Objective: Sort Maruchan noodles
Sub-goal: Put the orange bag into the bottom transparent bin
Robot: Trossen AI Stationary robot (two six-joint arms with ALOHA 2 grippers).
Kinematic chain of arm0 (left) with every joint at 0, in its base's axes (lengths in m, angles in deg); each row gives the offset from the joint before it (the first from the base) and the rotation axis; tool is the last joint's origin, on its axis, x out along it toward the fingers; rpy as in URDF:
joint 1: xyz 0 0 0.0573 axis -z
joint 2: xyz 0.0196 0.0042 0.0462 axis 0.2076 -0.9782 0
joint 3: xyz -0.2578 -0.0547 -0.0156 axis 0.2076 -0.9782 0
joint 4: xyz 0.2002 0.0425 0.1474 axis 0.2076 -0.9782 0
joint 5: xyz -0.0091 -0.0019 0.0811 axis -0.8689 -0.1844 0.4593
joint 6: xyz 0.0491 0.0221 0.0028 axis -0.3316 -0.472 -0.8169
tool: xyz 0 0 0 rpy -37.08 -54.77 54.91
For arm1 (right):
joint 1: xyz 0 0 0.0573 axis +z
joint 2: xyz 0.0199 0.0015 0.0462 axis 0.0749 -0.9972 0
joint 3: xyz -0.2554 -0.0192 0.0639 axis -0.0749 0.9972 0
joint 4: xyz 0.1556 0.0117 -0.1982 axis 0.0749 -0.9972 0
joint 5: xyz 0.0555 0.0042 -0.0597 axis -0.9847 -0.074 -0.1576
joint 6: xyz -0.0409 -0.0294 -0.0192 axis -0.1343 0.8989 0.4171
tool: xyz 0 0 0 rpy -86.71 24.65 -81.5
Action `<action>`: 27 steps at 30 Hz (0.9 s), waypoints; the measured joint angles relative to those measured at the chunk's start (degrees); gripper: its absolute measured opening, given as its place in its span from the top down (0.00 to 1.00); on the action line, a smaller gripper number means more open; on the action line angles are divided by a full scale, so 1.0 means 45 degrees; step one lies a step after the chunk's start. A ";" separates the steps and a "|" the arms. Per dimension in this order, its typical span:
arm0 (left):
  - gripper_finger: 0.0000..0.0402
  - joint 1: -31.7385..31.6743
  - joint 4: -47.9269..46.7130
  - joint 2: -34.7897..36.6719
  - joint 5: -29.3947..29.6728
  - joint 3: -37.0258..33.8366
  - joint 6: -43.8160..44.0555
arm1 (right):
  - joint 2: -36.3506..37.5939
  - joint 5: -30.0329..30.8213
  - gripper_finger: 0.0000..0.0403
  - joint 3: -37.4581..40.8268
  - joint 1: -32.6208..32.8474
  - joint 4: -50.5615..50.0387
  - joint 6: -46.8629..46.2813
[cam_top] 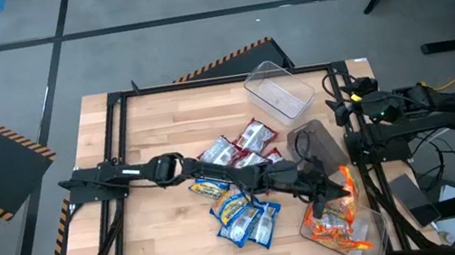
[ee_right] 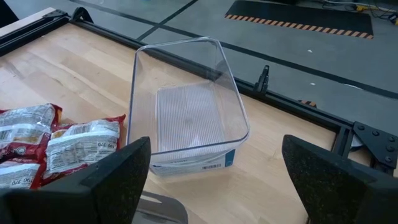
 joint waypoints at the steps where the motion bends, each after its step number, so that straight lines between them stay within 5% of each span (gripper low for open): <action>1: 0.98 0.0046 -0.0112 0.0000 0.0171 -0.0019 -0.0120 | 0.0000 0.0042 0.13 0.0000 0.0000 0.0000 -0.0040; 17: 0.91 0.0773 -0.0240 0.0000 0.1271 -0.0024 -0.2087 | 0.0000 -0.0326 0.13 0.0000 0.0000 0.0023 0.0020; 27: 0.79 0.0641 -0.0889 0.0000 0.0315 -0.0044 -0.1655 | 0.0000 -0.0656 0.13 0.0000 0.0000 0.0512 0.0751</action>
